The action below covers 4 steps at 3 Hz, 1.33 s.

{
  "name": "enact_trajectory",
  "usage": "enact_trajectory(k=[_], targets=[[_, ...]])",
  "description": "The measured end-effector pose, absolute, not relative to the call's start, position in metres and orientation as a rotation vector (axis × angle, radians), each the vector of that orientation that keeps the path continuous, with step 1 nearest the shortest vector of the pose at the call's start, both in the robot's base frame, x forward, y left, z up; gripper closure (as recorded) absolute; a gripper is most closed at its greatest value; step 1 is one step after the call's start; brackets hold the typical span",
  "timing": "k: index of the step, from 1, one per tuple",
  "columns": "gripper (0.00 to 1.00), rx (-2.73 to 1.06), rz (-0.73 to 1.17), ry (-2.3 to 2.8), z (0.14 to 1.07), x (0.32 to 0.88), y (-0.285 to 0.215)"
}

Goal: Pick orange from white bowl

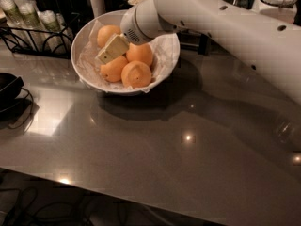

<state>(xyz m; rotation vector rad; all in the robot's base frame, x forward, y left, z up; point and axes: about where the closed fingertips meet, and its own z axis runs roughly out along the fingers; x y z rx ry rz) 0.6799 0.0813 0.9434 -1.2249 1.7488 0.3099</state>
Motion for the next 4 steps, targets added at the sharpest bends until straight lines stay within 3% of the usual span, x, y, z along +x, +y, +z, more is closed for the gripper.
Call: enact_trajectory(k=[4], targets=[[0.00, -1.219, 0.280, 1.734, 0.932, 0.710, 0.104]])
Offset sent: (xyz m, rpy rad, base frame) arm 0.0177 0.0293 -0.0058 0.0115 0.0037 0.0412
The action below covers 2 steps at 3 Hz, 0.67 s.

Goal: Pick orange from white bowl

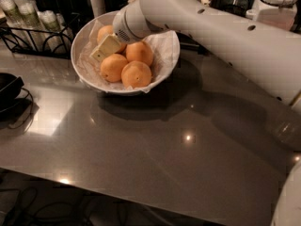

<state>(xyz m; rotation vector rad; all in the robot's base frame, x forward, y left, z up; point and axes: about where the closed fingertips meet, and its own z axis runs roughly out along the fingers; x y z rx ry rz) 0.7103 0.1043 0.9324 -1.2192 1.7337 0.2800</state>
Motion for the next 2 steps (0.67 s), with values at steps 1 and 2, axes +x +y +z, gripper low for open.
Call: enact_trajectory(k=[1, 2], targets=[[0.01, -1.207, 0.255, 1.745, 0.9280, 0.7137, 0.1022], [0.06, -1.188, 0.235, 1.757, 0.9254, 0.7160, 0.0978]])
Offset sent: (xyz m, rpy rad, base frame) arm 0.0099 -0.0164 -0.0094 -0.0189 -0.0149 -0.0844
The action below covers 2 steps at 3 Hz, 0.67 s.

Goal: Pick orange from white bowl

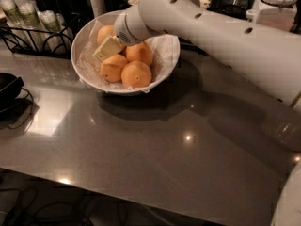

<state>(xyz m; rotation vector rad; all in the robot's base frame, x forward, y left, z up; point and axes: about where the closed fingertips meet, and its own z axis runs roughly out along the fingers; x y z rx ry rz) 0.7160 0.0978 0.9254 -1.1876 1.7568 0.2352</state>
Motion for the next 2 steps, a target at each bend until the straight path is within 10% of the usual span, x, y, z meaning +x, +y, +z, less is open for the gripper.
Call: enact_trajectory(k=[2], targets=[[0.17, -1.154, 0.217, 1.779, 0.9206, 0.7221, 0.0913]])
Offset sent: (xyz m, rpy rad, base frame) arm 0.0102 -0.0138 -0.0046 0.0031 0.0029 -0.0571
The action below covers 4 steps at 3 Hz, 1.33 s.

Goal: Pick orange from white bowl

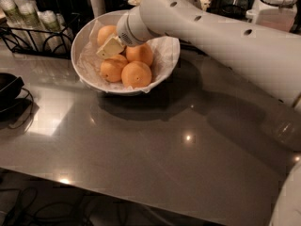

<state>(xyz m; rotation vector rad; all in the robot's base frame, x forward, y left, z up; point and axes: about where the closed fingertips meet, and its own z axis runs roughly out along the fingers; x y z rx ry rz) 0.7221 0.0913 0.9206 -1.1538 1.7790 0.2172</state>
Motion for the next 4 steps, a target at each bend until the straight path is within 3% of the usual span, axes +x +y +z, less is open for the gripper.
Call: enact_trajectory(k=[4], targets=[[0.24, -1.150, 0.240, 1.815, 0.908, 0.734, 0.095]])
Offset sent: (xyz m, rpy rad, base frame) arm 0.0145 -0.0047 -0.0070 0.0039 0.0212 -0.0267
